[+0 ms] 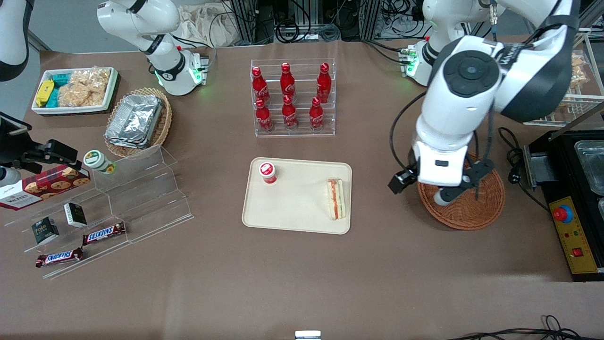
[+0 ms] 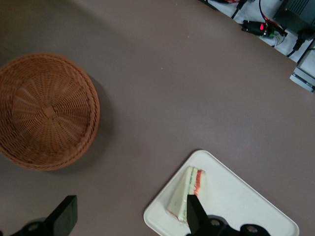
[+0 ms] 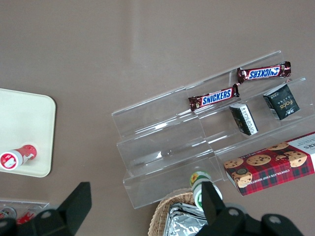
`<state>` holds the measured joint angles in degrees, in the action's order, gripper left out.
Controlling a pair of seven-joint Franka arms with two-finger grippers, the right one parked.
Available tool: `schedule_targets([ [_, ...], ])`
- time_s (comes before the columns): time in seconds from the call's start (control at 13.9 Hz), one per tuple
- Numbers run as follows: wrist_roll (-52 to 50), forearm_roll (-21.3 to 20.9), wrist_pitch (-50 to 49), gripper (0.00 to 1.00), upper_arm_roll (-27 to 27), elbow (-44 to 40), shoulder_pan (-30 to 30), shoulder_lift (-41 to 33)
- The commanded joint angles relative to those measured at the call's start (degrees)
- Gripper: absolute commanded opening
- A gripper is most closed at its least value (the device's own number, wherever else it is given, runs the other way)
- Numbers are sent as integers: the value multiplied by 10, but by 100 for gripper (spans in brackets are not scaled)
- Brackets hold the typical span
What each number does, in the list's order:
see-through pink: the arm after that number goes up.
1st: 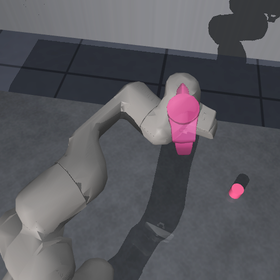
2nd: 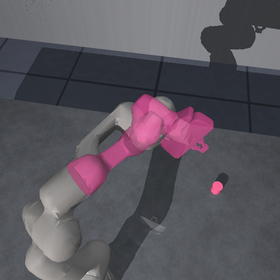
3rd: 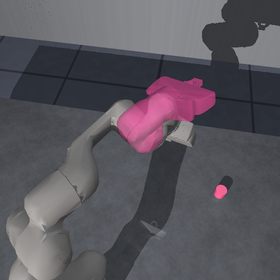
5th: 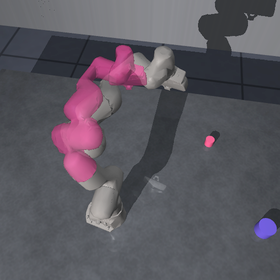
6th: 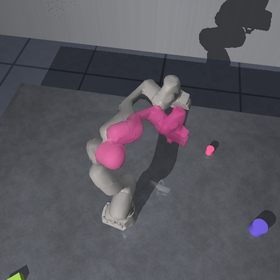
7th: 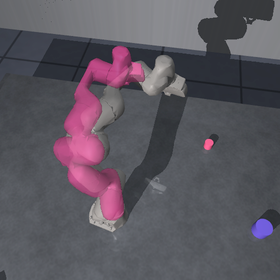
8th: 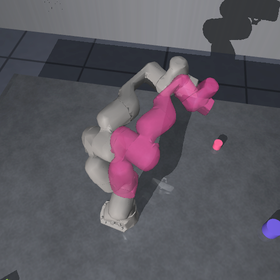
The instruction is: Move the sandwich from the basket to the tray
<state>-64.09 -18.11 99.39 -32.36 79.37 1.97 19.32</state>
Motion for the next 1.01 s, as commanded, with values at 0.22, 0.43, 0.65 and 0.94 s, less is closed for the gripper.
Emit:
schedule_targets([
  [0.22,217,91,-33,100,122,26,3,-73],
  [0.43,356,131,-66,100,223,30,-37,-103],
  [0.65,482,165,-73,100,324,59,-79,-135],
  [0.94,559,169,-71,100,360,117,-79,-190],
])
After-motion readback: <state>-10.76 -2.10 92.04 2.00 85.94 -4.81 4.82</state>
